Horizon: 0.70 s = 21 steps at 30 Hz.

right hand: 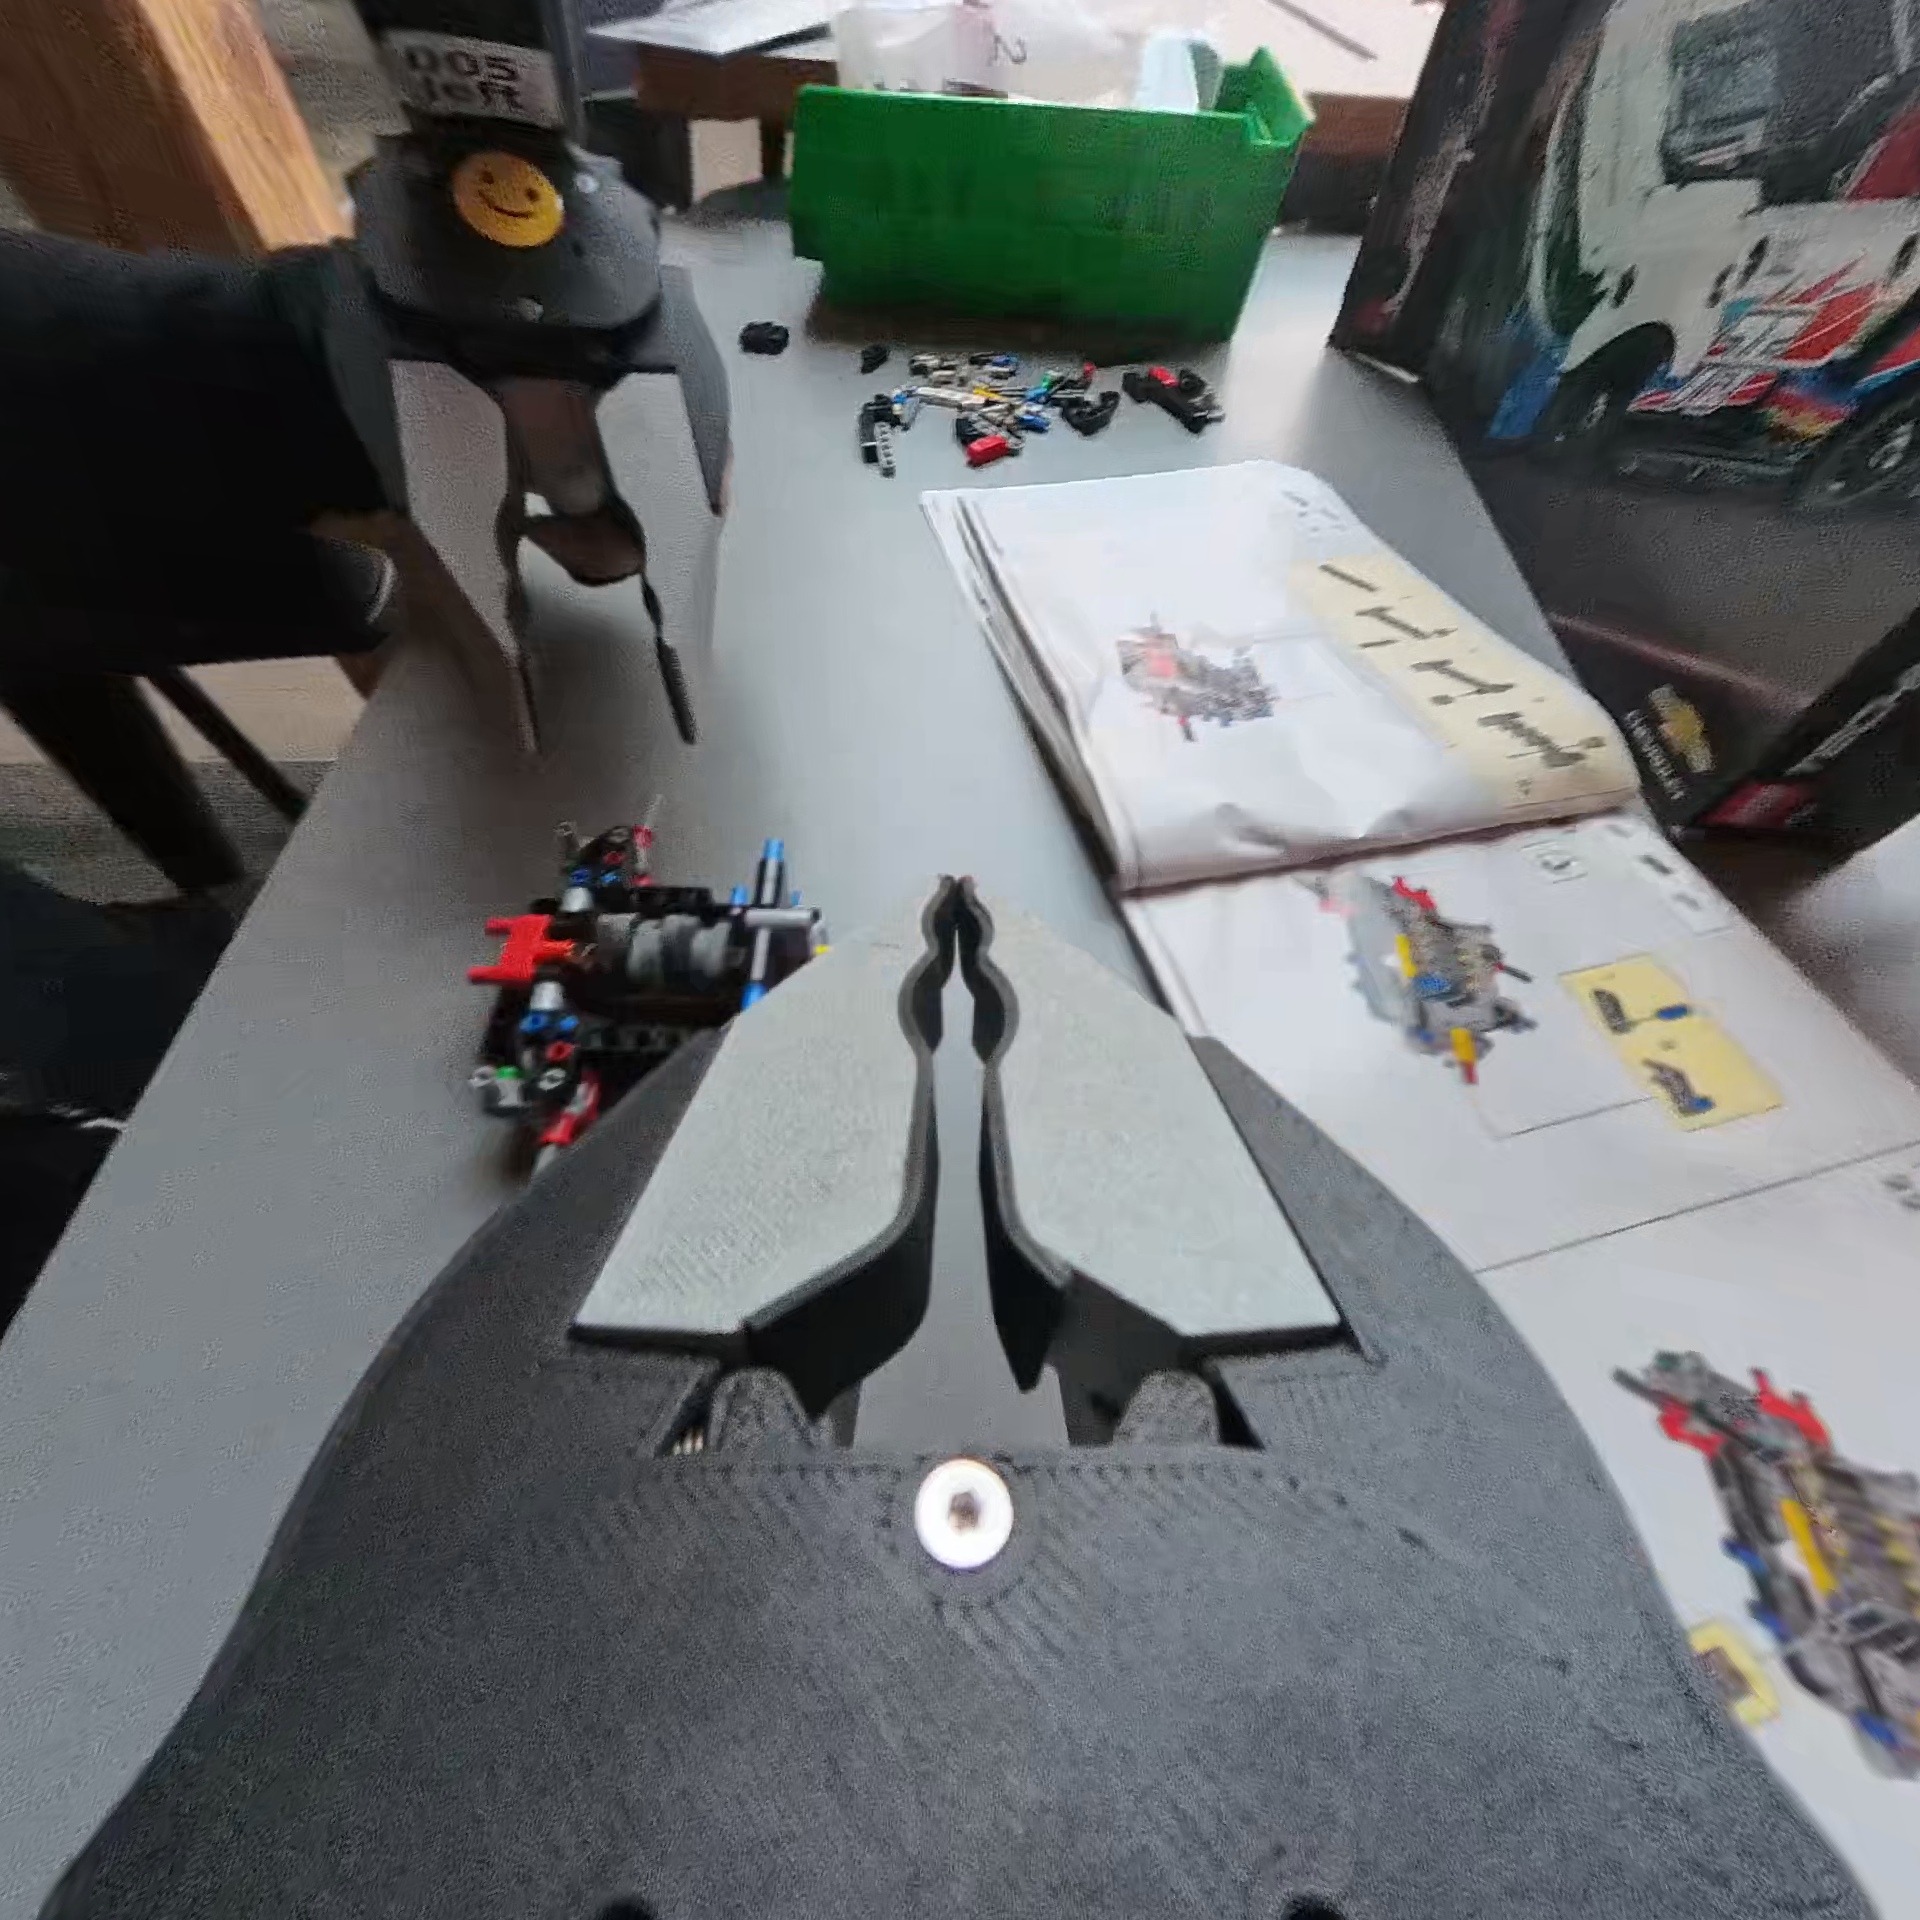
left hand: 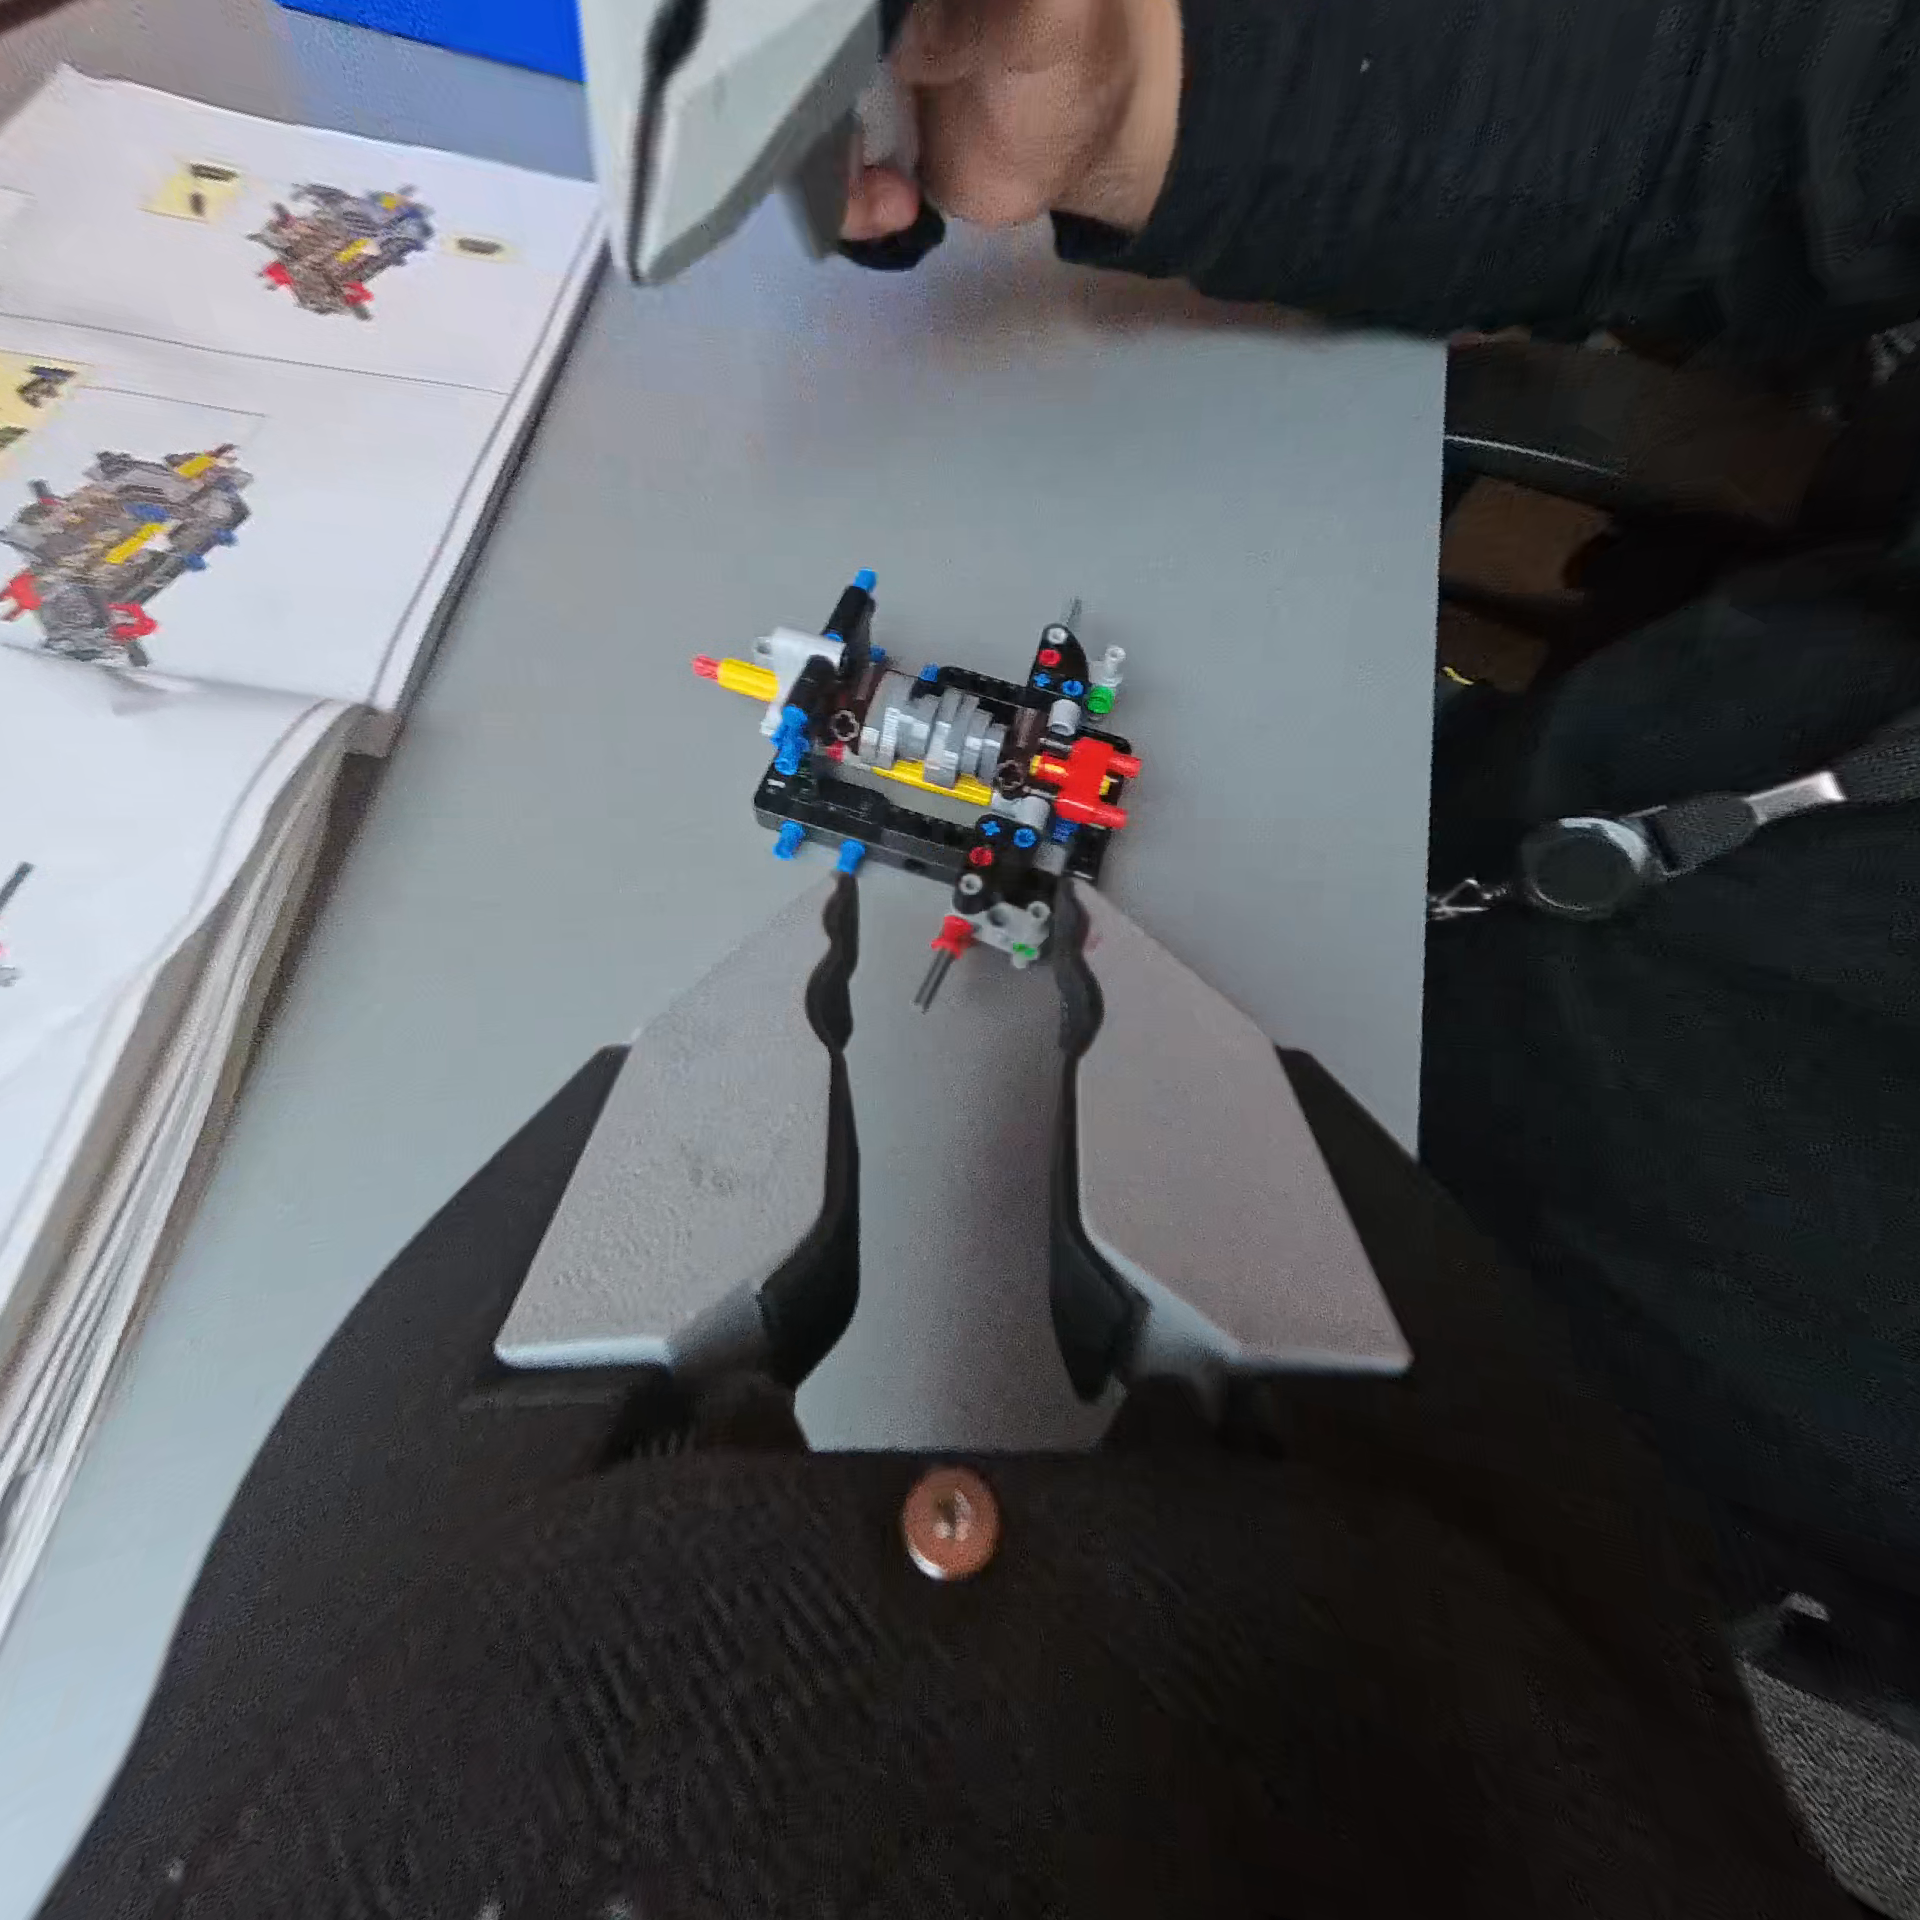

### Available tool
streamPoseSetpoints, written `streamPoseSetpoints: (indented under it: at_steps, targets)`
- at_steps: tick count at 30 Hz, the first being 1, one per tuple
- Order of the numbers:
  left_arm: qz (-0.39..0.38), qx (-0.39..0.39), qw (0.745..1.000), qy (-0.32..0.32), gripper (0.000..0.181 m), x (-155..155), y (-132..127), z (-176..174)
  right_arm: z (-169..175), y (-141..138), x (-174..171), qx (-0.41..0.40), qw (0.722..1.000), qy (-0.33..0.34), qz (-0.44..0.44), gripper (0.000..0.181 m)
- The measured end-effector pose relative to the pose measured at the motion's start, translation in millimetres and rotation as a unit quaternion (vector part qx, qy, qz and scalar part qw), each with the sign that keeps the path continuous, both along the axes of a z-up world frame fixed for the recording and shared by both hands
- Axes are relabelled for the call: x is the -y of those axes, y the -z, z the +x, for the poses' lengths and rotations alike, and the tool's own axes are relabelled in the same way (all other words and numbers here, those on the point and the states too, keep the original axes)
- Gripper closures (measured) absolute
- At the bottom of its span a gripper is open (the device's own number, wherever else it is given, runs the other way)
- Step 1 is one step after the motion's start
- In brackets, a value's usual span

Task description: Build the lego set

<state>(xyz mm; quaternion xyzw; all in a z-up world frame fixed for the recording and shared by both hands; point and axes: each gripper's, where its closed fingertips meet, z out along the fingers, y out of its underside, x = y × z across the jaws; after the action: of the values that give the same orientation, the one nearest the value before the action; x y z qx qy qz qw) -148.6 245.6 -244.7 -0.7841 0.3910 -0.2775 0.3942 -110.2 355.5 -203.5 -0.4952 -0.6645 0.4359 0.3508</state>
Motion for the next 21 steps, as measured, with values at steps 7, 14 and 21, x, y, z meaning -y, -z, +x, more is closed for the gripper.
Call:
streamPoseSetpoints:
  at_steps: [7, 14, 21]
  targets:
    - [0.008, -0.096, 0.995, 0.038, 0.151, 5, 37, 12, 48, 51, 90, 0.080, 0.994, -0.054, -0.042, 0.181]
    - [-0.016, -0.108, 0.994, 0.019, 0.158, 4, 45, 17, 37, 65, 96, 0.117, 0.992, -0.037, -0.017, 0.145]
    - [-0.007, -0.121, 0.992, 0.015, 0.143, 11, 44, 7, 30, 65, 80, 0.102, 0.993, -0.034, 0.045, 0.139]
